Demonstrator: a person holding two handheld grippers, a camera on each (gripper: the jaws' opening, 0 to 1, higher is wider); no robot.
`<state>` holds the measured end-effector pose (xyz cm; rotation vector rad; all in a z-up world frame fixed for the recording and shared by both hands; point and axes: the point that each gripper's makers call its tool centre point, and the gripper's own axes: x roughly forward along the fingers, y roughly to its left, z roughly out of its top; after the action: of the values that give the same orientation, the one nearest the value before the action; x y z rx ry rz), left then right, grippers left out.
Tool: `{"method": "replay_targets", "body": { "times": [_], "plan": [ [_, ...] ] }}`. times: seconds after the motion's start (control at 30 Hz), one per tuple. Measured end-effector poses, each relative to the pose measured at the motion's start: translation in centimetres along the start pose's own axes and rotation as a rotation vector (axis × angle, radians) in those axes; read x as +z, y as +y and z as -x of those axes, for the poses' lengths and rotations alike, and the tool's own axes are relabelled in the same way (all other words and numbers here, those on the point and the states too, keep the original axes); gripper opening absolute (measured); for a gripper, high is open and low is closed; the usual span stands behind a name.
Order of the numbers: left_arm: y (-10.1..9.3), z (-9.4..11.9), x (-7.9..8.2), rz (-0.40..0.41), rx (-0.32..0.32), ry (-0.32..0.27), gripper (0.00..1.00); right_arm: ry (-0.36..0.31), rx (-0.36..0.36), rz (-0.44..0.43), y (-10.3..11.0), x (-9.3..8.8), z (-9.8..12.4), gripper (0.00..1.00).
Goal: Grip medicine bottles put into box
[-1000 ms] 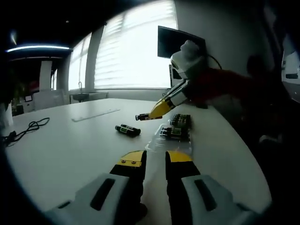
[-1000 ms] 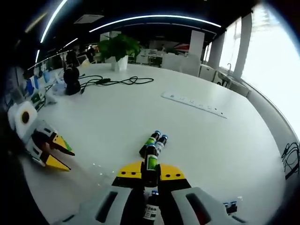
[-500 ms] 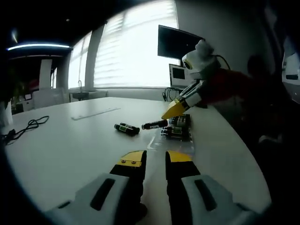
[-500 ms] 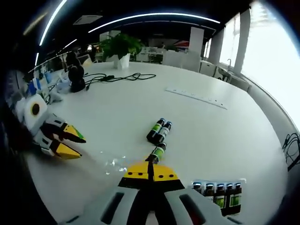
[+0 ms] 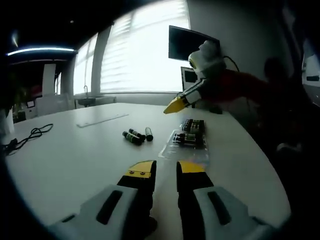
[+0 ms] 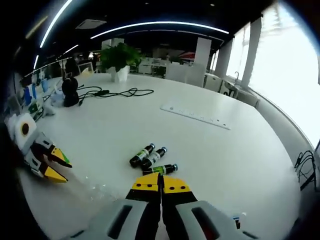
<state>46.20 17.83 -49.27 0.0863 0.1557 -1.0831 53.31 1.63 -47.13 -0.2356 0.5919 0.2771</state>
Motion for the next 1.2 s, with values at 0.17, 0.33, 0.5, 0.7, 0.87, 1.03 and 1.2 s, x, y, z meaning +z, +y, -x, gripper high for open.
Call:
{"method": "replay_targets", "body": {
  "times": [0.17,0.33,0.5,0.7,0.87,1.03,1.2],
  "plan": [
    [-0.2,0.0,0.0,0.002,-0.004,0.001,0.11,0.036,0.019,-0.094,0.0,-0.6,-1.3,0.0],
    [-0.1,0.0,0.0,0.004,-0.002,-0.001,0.11,0.062,0.018,-0.101,0.1,-0.9,-1.9,0.06],
    [-0.1,0.0,-0.1,0.008,-0.004,0.002,0.11,0.124,0.056,-0.199,1.0,-1.5,-2.9,0.1],
    [-0.2,0.0,-0.1,0.007,-0.005,0.003,0.11,0.148,0.038,-0.218,1.0,-1.5,-4.4,0.12],
    [-0.2,0.0,-0.1,0.005,-0.006,0.004,0.11,0.162,0.016,-0.215,0.5,-1.7,-5.1,0.15],
    [-0.3,0.0,-0.1,0.006,-0.007,0.005,0.11,0.18,0.021,-0.26,0.4,-2.1,-5.7,0.15],
    [-0.4,0.0,-0.1,0.006,-0.007,0.007,0.11,0.192,0.018,-0.253,0.5,-2.3,-6.2,0.16]
  ]
}}
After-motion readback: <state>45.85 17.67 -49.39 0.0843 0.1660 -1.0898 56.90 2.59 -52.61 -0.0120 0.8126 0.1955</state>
